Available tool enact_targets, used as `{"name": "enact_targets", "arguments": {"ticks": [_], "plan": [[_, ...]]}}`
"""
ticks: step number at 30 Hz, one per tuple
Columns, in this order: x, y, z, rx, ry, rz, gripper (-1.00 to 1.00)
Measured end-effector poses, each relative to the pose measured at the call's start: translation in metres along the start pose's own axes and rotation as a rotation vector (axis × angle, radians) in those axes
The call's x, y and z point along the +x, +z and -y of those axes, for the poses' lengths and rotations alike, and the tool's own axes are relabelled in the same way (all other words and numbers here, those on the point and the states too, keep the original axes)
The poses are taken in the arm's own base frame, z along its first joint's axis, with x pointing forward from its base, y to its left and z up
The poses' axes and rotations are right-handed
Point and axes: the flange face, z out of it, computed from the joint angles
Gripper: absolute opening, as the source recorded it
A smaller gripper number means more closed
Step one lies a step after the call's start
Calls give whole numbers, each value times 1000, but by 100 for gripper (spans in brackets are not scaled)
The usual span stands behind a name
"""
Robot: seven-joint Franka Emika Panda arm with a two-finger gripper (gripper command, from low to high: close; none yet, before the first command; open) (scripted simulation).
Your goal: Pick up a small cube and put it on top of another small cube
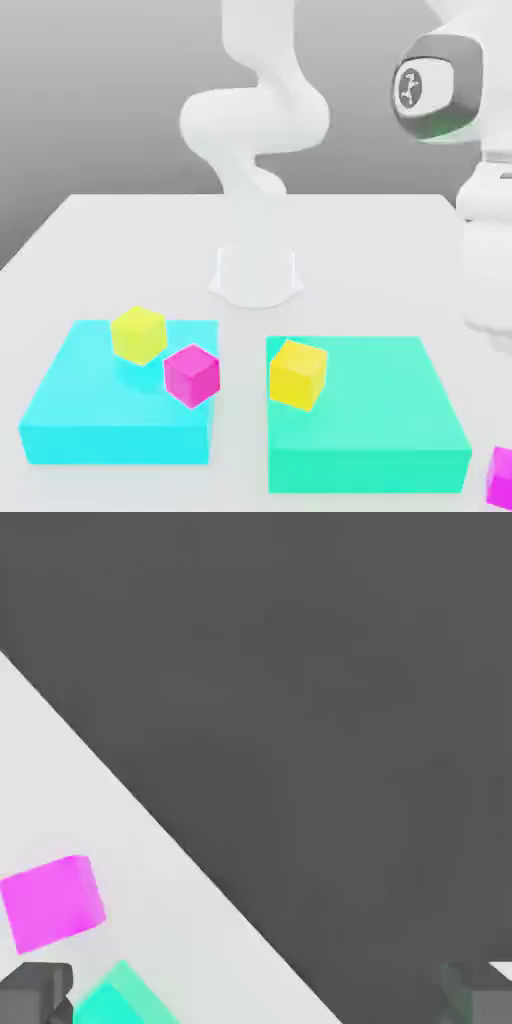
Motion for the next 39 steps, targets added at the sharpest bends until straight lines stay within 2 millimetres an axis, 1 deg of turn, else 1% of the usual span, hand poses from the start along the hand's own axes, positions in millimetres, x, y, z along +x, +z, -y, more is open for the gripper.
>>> {"name": "enact_targets", "arguments": {"ticks": [3,6,8,10,11,16,17,18,19,22,23,26,28,30,31,32,35,39], "plan": [[-17,52,25,-2,-102,71,0],[-41,103,51,2,-206,143,0],[-50,134,57,3,-232,161,0],[-56,164,58,4,-238,166,0],[-59,176,58,4,-239,167,-100],[-59,176,58,4,-239,168,-100],[-60,183,58,4,-240,168,-100],[-60,178,58,4,-240,168,-100],[-58,169,58,4,-240,168,-100],[-51,129,57,3,-235,168,-100],[-48,118,44,-5,-193,167,-100],[-42,90,-16,-38,2,163,-100],[-43,73,-58,-59,145,159,-100],[-49,56,-99,-77,290,155,-100],[-53,48,-120,-85,366,153,-100],[-58,39,-146,-94,455,151,-100],[-82,16,-213,-113,705,145,-100],[-122,-10,-257,-121,963,139,-100]]}}
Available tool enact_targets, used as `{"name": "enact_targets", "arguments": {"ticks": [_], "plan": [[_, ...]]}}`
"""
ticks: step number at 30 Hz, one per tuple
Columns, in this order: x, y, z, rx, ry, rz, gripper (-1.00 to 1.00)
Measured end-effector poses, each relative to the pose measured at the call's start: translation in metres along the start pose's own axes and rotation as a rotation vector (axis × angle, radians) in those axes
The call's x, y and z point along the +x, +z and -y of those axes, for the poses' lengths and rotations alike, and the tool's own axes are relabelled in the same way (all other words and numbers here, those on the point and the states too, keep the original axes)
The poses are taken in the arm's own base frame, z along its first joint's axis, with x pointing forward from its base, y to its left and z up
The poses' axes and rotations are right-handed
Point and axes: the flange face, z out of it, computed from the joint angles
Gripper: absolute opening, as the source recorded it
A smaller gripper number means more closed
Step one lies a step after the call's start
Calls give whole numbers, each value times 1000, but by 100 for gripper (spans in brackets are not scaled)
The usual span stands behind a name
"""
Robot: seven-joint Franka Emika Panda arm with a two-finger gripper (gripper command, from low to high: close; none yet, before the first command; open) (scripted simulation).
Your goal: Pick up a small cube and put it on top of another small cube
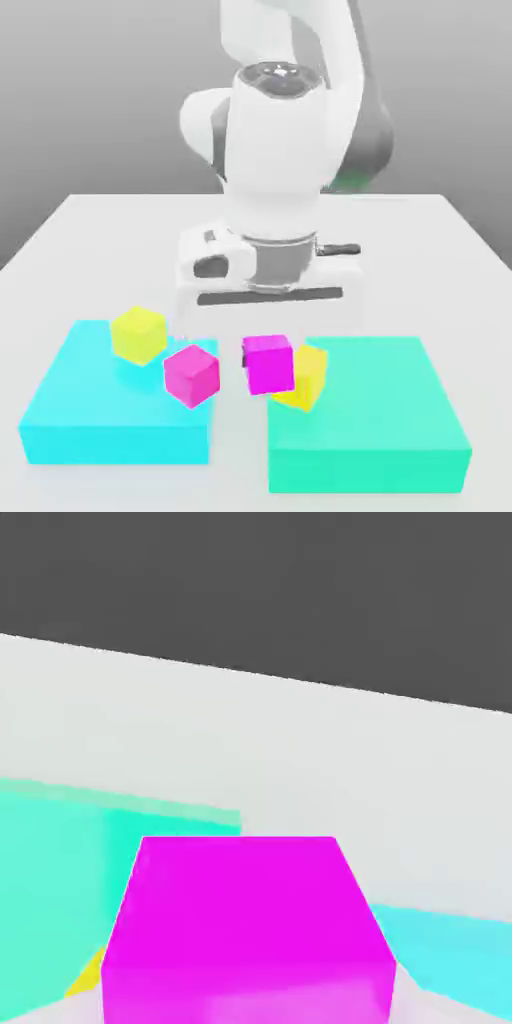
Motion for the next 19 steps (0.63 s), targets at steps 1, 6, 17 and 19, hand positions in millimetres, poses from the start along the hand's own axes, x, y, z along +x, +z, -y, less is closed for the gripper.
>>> {"name": "enact_targets", "arguments": {"ticks": [1,6,17,19], "plan": [[3,-3,-17,4,71,4,-100],[10,12,-72,17,307,21,-100],[9,42,-74,16,320,20,100],[10,20,-74,16,320,20,100]]}}
